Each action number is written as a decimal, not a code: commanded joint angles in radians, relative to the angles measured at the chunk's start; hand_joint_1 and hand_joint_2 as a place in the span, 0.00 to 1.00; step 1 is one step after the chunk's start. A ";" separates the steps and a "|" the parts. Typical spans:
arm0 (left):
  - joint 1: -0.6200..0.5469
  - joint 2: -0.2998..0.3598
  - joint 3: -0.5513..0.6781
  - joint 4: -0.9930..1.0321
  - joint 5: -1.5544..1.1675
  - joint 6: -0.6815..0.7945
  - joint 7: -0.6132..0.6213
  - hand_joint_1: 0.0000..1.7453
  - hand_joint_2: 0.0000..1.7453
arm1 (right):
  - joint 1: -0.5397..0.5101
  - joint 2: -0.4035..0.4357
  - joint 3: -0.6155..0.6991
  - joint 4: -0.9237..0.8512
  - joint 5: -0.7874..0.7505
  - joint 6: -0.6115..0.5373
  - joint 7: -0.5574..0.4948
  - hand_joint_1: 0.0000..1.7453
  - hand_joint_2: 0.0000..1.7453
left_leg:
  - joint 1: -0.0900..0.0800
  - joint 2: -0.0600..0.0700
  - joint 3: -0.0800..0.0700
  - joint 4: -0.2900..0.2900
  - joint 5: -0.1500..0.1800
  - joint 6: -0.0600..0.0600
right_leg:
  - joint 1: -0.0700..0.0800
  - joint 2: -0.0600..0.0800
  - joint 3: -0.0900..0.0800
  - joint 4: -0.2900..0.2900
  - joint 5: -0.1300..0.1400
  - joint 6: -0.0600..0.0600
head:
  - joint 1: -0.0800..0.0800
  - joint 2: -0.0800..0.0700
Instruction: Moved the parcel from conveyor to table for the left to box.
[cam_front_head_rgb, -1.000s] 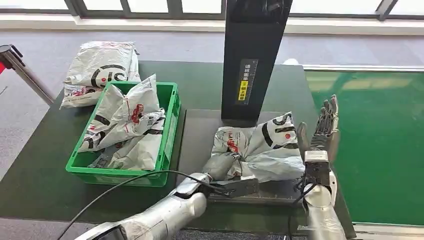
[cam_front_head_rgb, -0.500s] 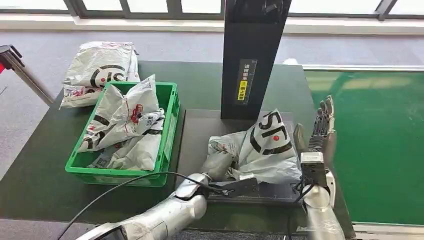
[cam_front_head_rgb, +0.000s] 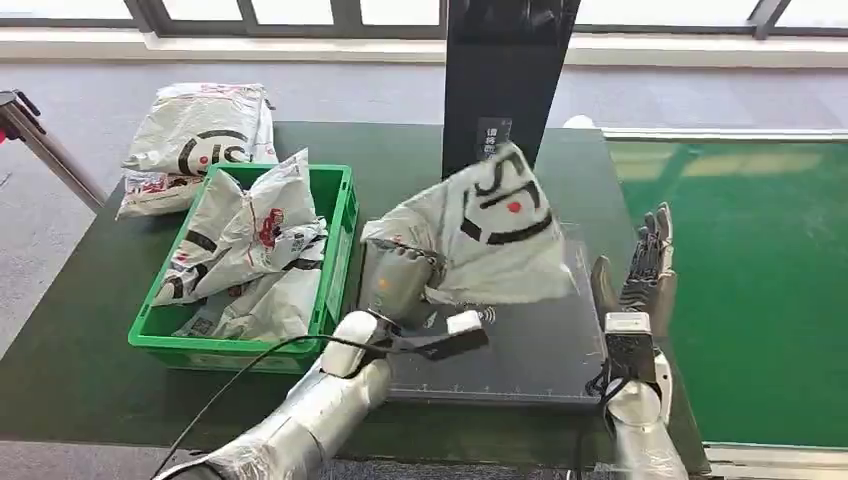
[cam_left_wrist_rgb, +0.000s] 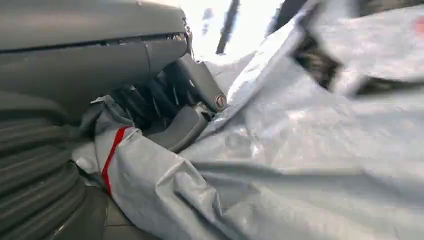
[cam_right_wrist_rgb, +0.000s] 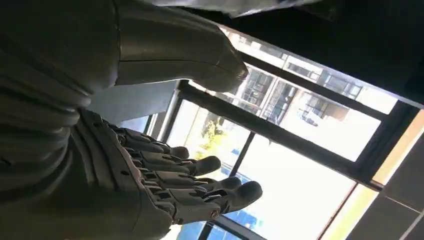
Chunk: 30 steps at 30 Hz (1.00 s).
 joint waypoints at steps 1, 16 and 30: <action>0.052 0.002 0.242 -0.181 -0.048 -0.001 -0.032 1.00 1.00 | -0.024 -0.003 -0.028 0.036 0.002 -0.008 0.002 0.00 1.00 | 0.000 0.000 0.000 -0.001 0.000 0.000 | 0.001 -0.001 0.001 -0.001 0.000 -0.001 | 0.000 0.000; 0.215 0.002 0.511 -0.622 -0.046 -0.001 -0.061 1.00 1.00 | -0.002 -0.019 -0.002 0.037 0.009 -0.034 0.002 0.00 1.00 | 0.001 0.004 0.002 -0.003 0.000 -0.001 | 0.001 0.003 0.001 -0.002 0.001 -0.002 | 0.000 0.000; 0.335 0.002 0.727 -0.856 0.042 -0.001 -0.075 1.00 1.00 | -0.008 -0.017 0.001 0.047 0.012 -0.029 0.002 0.00 1.00 | 0.000 0.002 0.001 -0.002 -0.001 0.000 | 0.000 0.002 0.001 -0.001 0.000 -0.002 | 0.000 0.000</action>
